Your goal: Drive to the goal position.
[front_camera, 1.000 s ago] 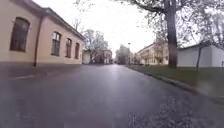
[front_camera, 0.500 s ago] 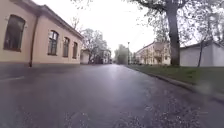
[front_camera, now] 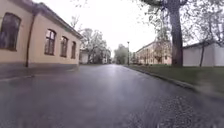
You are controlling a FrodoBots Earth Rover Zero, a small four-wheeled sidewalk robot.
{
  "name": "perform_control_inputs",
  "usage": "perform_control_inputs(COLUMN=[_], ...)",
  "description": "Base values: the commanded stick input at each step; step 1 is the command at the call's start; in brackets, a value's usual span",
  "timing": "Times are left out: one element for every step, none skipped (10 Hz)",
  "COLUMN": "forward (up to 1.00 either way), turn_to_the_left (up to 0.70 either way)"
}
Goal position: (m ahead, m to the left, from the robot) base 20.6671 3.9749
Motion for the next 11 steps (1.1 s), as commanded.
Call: perform_control_inputs(forward=[1.00, 1.00, 1.00, 1.00, 1.00, 1.00, 1.00, 1.00, 1.00, 1.00, 1.00], turn_to_the_left=[0.00, 0.00, 0.00, 0.00, 0.00, 0.00, 0.00, 0.20, 0.37, 0.25, 0.02])
